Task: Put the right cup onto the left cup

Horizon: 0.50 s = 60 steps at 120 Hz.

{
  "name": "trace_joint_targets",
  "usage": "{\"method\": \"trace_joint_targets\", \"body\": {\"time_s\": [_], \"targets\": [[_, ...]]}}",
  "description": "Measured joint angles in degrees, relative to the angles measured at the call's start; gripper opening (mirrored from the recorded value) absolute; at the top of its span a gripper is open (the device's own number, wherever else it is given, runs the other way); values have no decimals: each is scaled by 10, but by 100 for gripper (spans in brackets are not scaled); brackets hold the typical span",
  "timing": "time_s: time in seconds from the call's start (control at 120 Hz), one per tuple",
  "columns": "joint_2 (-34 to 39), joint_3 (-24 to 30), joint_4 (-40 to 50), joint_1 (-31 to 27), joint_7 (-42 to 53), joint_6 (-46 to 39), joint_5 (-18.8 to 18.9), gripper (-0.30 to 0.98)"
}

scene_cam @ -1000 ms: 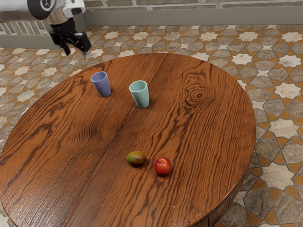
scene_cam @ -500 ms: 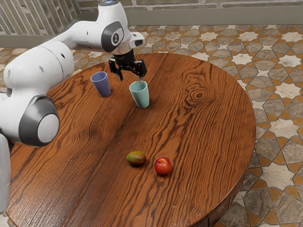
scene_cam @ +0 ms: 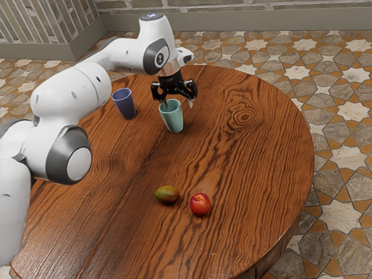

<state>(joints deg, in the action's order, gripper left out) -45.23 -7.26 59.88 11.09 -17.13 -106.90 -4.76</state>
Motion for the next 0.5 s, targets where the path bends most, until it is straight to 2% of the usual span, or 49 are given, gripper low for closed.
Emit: {"method": "trace_joint_targets", "body": {"time_s": [0.125,0.258,0.333,0.5], "targets": [[-3,-1,0,0,-19,-1,0,56],[-4,-5,0,0,-36,-1,0,26],[-4,-6,0,1,-44,0,1,14],[-4,-7,0,2,-59,1,1,-1]]}}
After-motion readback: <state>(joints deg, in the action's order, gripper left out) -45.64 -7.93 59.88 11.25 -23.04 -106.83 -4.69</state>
